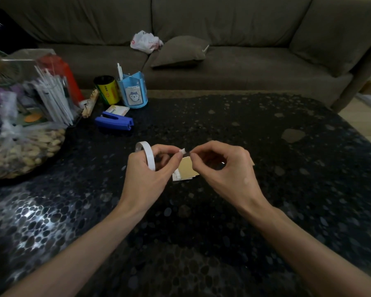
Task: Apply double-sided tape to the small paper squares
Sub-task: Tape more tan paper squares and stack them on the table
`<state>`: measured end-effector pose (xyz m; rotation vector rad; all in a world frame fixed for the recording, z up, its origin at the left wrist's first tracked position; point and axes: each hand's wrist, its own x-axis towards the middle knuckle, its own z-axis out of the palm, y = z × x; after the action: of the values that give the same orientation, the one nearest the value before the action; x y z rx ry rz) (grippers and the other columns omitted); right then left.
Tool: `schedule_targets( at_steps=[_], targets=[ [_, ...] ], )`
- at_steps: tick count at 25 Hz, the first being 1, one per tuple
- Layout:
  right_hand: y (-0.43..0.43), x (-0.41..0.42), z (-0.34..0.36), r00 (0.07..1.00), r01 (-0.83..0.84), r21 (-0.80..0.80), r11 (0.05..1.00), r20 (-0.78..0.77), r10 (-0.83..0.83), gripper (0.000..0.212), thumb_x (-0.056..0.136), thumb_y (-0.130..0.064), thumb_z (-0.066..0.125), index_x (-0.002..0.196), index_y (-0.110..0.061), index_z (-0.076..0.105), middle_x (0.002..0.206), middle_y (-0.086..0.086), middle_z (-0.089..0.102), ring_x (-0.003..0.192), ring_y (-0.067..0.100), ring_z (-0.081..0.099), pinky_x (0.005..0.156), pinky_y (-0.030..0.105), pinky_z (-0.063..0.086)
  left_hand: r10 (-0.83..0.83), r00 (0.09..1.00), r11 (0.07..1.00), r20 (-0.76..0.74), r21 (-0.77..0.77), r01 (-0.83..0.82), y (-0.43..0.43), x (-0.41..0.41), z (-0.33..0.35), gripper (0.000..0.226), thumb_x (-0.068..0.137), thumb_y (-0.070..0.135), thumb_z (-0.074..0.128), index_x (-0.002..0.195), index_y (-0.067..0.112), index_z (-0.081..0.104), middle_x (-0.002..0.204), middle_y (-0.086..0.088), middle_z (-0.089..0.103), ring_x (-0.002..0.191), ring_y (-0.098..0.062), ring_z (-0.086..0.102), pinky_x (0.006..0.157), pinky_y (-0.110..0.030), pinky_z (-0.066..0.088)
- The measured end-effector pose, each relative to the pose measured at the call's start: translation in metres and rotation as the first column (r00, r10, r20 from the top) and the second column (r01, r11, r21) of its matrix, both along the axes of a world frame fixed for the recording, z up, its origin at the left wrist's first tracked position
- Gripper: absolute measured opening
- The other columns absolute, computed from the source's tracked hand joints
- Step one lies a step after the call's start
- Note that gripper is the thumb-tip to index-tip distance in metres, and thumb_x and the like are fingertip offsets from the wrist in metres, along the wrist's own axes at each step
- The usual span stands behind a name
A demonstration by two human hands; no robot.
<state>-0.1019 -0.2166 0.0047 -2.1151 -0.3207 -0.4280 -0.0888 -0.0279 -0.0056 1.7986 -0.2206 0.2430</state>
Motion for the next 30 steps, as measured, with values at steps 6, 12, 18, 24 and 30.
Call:
schedule_targets(
  at_steps=[6, 12, 18, 24, 30],
  targets=[
    [0.0037, -0.0008, 0.0002, 0.999, -0.034, 0.052, 0.998, -0.028, 0.035, 0.010, 0.094, -0.020, 0.077, 0.104, -0.021, 0.079, 0.090, -0.013, 0.075, 0.088, 0.006, 0.073, 0.078, 0.025, 0.060, -0.011, 1.000, 1.000, -0.018, -0.007, 0.011, -0.0018, -0.0024, 0.0030, 0.012, 0.090, 0.011, 0.077, 0.099, 0.017, 0.079, 0.071, -0.011, 0.064, 0.062, -0.009, 0.057, 0.064, -0.018, 0.054],
    [0.0045, -0.0007, 0.0001, 0.998, 0.004, 0.103, 0.995, -0.056, 0.002, 0.006, 0.095, -0.023, 0.077, 0.101, -0.023, 0.078, 0.087, -0.015, 0.074, 0.088, 0.001, 0.072, 0.078, 0.017, 0.058, -0.061, 0.998, 0.996, 0.013, 0.066, 0.060, -0.0019, -0.0038, 0.0003, 0.020, 0.091, 0.008, 0.075, 0.107, 0.019, 0.079, 0.068, 0.006, 0.065, 0.066, -0.013, 0.062, 0.067, -0.021, 0.056],
    [0.0034, 0.0029, -0.0005, 0.997, 0.027, 0.125, 0.992, -0.075, -0.018, 0.006, 0.095, -0.024, 0.077, 0.101, -0.023, 0.078, 0.087, -0.014, 0.075, 0.088, 0.000, 0.072, 0.078, 0.015, 0.057, -0.074, 0.995, 0.991, 0.063, 0.115, 0.066, -0.0023, -0.0031, -0.0017, 0.025, 0.091, 0.012, 0.074, 0.114, 0.022, 0.078, 0.078, 0.000, 0.065, 0.073, -0.021, 0.066, 0.072, -0.029, 0.061],
    [0.0032, 0.0045, -0.0016, 0.994, 0.035, 0.149, 0.988, -0.104, -0.019, 0.006, 0.095, -0.021, 0.076, 0.099, -0.023, 0.079, 0.087, -0.014, 0.076, 0.087, 0.000, 0.073, 0.080, 0.017, 0.059, -0.108, 0.993, 0.990, 0.051, 0.093, 0.103, -0.0031, -0.0034, -0.0027, 0.032, 0.092, 0.011, 0.074, 0.115, 0.033, 0.076, 0.081, -0.008, 0.067, 0.074, -0.024, 0.065, 0.074, -0.027, 0.060],
    [0.0019, 0.0034, -0.0004, 0.994, 0.026, 0.183, 0.983, -0.105, -0.007, 0.005, 0.094, -0.022, 0.076, 0.099, -0.023, 0.079, 0.086, -0.013, 0.076, 0.087, 0.003, 0.074, 0.078, 0.019, 0.059, -0.108, 0.993, 0.991, 0.053, 0.082, 0.104, -0.0041, -0.0045, -0.0026, 0.035, 0.091, 0.010, 0.074, 0.115, 0.035, 0.075, 0.084, 0.001, 0.072, 0.078, -0.021, 0.068, 0.074, -0.023, 0.059]
  ],
)
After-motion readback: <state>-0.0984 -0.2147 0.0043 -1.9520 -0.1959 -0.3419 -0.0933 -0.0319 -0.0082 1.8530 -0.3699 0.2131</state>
